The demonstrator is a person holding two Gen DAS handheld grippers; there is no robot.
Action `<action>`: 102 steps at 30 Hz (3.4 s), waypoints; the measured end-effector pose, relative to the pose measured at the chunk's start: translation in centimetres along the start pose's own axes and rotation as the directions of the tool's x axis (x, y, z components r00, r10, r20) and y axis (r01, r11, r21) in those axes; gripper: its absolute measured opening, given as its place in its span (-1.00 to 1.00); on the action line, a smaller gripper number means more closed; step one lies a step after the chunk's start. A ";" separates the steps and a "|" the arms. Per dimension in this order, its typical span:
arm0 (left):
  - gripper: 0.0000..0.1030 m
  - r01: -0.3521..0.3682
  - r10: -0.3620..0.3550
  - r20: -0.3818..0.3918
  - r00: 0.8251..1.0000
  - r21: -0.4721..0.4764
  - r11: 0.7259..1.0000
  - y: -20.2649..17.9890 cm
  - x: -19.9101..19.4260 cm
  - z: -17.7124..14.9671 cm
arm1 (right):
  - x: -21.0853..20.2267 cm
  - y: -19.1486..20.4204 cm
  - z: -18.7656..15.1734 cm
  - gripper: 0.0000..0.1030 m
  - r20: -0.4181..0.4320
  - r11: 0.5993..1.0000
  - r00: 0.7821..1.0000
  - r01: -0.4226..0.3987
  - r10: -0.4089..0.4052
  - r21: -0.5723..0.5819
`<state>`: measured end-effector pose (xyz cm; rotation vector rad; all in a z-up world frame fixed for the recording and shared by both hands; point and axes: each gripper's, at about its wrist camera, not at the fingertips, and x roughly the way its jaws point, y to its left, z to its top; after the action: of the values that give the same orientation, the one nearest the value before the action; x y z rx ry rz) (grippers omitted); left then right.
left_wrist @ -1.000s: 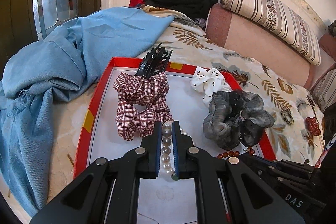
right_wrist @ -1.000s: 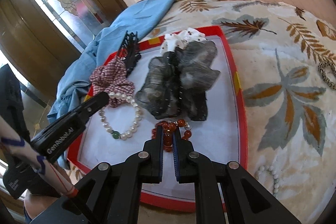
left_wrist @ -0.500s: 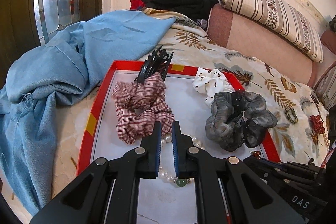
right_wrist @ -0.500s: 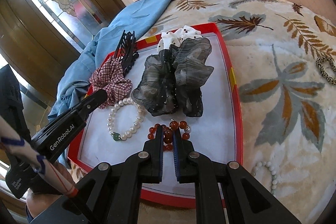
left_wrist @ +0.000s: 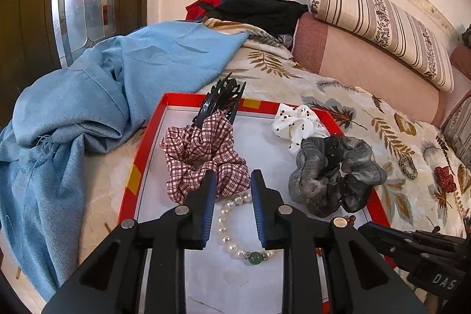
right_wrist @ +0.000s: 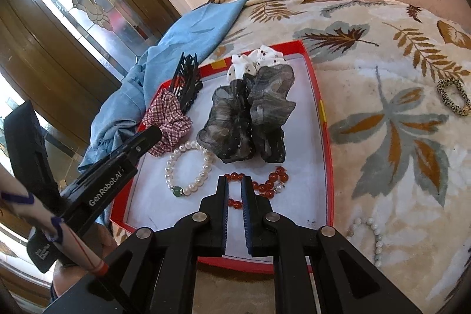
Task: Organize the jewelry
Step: 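Open the right tool to drop the red bead bracelet while the left tool releases the pearl bracelet, then move both open tools toward the red polka-dot scrunchie and leopard-print hair tie, then grasp the leopard-print hair tie with the left tool while the right tool grasps the red polka-dot scrunchie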
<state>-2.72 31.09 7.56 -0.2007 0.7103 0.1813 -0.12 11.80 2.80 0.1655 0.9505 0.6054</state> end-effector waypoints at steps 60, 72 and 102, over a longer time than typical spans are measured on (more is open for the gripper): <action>-0.15 0.278 -0.222 -0.371 0.902 0.104 0.955 -32.8 13.3 0.5 | -26.3 -31.0 -3.2 -0.13 0.377 0.828 0.906 -0.055 -0.194 0.558; -0.87 0.299 -0.216 -0.321 0.922 0.235 0.925 -32.2 10.1 -3.5 | -25.4 -34.2 -1.7 0.26 0.313 0.770 0.883 0.082 -0.351 0.633; -0.87 0.331 -0.269 -0.224 0.937 0.320 0.888 -30.2 8.6 -4.1 | -15.3 -26.7 2.4 -0.72 0.219 0.926 0.929 0.228 -0.300 0.300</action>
<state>8.17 1.73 2.52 0.0213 0.8626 -0.2673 6.22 -18.35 4.69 0.3453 0.7773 0.1918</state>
